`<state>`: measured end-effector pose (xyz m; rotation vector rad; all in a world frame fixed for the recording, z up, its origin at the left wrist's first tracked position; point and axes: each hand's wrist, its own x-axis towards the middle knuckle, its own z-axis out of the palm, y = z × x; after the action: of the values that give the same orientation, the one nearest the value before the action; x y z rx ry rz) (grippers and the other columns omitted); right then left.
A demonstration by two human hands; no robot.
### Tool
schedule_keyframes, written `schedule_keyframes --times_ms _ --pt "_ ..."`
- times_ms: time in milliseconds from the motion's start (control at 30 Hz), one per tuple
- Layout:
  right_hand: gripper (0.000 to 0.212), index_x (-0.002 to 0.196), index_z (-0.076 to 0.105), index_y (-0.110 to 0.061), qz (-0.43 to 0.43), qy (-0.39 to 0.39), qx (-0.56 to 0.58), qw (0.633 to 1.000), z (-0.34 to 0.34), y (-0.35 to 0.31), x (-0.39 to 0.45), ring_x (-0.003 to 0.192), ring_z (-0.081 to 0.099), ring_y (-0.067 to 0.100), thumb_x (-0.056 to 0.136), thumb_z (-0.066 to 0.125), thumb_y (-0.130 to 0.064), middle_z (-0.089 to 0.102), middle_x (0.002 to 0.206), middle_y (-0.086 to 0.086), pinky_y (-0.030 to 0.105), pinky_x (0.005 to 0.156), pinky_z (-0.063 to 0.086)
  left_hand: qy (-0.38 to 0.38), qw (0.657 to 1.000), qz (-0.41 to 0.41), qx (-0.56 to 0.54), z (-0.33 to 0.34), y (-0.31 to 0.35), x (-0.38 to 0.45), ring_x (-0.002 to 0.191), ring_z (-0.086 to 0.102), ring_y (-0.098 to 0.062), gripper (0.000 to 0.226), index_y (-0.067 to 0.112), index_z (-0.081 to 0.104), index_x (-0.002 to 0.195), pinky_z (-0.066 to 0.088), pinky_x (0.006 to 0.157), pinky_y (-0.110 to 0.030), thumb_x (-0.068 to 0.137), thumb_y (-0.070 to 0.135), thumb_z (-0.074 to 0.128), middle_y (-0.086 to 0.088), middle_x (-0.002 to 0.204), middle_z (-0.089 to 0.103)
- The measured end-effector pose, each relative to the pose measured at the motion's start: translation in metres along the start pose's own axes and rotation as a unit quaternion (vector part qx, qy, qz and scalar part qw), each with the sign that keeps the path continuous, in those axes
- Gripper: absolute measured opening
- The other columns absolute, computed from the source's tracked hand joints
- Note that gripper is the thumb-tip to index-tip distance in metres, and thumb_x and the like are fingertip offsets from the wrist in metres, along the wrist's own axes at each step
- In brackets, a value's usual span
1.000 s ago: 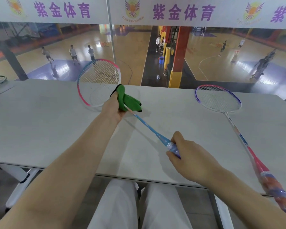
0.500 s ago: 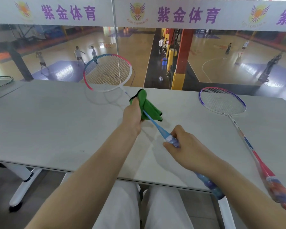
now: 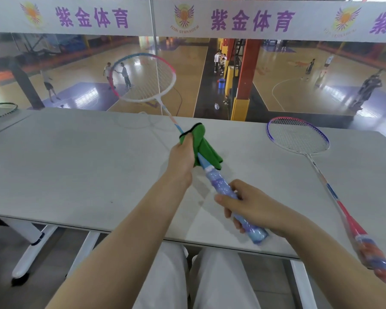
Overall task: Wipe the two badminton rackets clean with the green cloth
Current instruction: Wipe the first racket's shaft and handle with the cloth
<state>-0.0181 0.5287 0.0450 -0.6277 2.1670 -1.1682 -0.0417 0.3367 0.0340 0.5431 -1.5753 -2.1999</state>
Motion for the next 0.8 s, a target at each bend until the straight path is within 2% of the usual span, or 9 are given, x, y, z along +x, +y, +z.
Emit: schedule_keyframes --times_ms 100,200,267,400,467,533,567,700,800 --pt "0.031 0.084 0.045 -0.013 -0.019 0.014 -0.016 1.0 0.001 0.004 -0.01 0.047 0.047 0.017 0.096 0.054 -0.041 0.053 0.066 0.001 0.028 0.046 0.042 0.004 0.999 0.006 -0.034 -0.007 0.013 -0.001 0.085 0.069 -0.047 0.051 -0.004 0.06 0.091 0.055 0.087 -0.056 0.083 0.046 0.069 -0.032 0.087 0.067" --pt "0.038 0.094 0.049 -0.002 -0.019 0.016 0.022 0.999 0.004 0.0 -0.008 0.046 0.042 0.016 0.098 0.052 -0.04 0.047 0.062 0.0 0.026 0.043 0.039 -0.058 0.998 0.013 -0.032 -0.002 0.01 -0.016 0.087 0.066 -0.051 0.057 -0.005 0.059 0.089 0.052 0.091 -0.057 0.085 0.051 0.066 -0.039 0.088 0.063" --pt "0.043 0.103 0.05 0.001 0.005 0.005 0.052 0.999 0.006 -0.005 -0.006 0.045 0.041 0.017 0.098 0.051 -0.041 0.047 0.061 -0.001 0.025 0.042 0.038 -0.078 0.996 0.016 -0.04 0.002 0.005 -0.028 0.079 0.067 -0.045 0.052 -0.003 0.058 0.085 0.055 0.085 -0.053 0.09 0.049 0.061 -0.036 0.085 0.061" --pt "0.038 0.091 0.044 -0.009 0.028 0.001 0.092 0.995 0.007 -0.011 -0.002 0.044 0.038 0.018 0.097 0.052 -0.046 0.048 0.07 0.007 0.024 0.043 0.034 -0.083 0.993 0.024 -0.086 -0.001 -0.005 -0.038 0.081 0.063 -0.042 0.041 0.007 0.053 0.092 0.052 0.086 -0.061 0.093 0.048 0.058 -0.024 0.086 0.054" --pt "0.039 0.085 0.041 -0.012 0.024 0.008 0.108 0.994 0.007 -0.012 0.0 0.043 0.036 0.018 0.096 0.052 -0.048 0.044 0.068 0.009 0.024 0.042 0.032 -0.084 0.991 0.019 -0.106 0.0 -0.005 -0.045 0.074 0.067 -0.034 0.04 0.008 0.053 0.088 0.056 0.076 -0.05 0.09 0.047 0.057 -0.016 0.077 0.058" --pt "0.041 0.087 0.042 -0.011 0.036 0.024 0.144 0.989 0.01 -0.013 0.003 0.043 0.037 0.016 0.095 0.055 -0.05 0.044 0.066 0.008 0.023 0.041 0.031 -0.094 0.987 0.007 -0.132 0.002 -0.004 -0.053 0.066 0.07 -0.023 0.04 0.009 0.057 0.086 0.058 0.064 -0.036 0.081 0.049 0.055 -0.006 0.07 0.066" --pt "0.042 0.09 0.044 -0.01 0.045 0.032 0.161 0.985 0.011 -0.013 0.005 0.043 0.038 0.015 0.093 0.056 -0.051 0.046 0.066 0.006 0.022 0.041 0.031 -0.098 0.986 0.004 -0.138 0.003 -0.005 -0.056 0.065 0.071 -0.021 0.041 0.009 0.059 0.087 0.058 0.061 -0.033 0.078 0.049 0.054 -0.005 0.069 0.067" --pt "0.045 0.102 0.049 -0.01 0.057 0.048 0.209 0.975 0.018 -0.014 0.012 0.041 0.041 0.014 0.091 0.059 -0.052 0.051 0.065 0.004 0.022 0.039 0.034 -0.084 0.987 -0.002 -0.134 0.003 -0.008 -0.057 0.073 0.071 -0.021 0.038 0.007 0.063 0.093 0.06 0.076 -0.04 0.094 0.043 0.049 -0.007 0.08 0.07" --pt "0.039 0.098 0.049 -0.011 0.053 0.066 0.229 0.97 0.02 -0.018 0.015 0.042 0.042 0.015 0.092 0.058 -0.048 0.052 0.069 0.006 0.022 0.038 0.035 -0.068 0.99 -0.024 -0.122 0.002 -0.013 -0.057 0.077 0.071 -0.016 0.034 0.01 0.066 0.093 0.058 0.076 -0.032 0.099 0.036 0.045 -0.002 0.081 0.074"
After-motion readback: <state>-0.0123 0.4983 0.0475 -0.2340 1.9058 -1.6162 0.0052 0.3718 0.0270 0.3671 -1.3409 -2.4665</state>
